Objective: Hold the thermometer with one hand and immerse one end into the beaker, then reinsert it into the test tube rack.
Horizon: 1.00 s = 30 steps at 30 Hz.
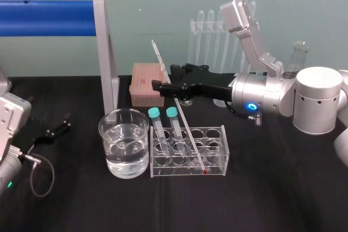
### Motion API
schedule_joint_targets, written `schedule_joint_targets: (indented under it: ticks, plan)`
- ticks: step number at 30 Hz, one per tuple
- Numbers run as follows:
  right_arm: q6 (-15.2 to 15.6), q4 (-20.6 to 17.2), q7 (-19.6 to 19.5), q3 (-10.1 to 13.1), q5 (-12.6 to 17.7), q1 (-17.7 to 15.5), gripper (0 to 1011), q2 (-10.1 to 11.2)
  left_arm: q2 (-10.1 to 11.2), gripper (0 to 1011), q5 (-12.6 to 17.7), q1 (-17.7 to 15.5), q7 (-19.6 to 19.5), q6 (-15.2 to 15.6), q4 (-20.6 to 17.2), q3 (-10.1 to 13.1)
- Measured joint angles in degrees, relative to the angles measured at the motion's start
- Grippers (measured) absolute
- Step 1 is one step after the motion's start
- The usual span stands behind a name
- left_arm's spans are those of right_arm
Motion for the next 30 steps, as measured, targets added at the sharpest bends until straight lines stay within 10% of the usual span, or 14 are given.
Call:
schedule_joint_targets:
  ticks: [20,30]
  plan:
    - [0.0,0.1,0.0,0.1,0.1,-0.1,188,-0.1,0.0,1008,0.0,0.0,0.0,0.0,0.0,0.0]
    - [0.0,0.1,0.0,0.1,0.1,-0.1,52,-0.1,0.0,1008,0.0,0.0,0.0,0.0,0.0,0.0]
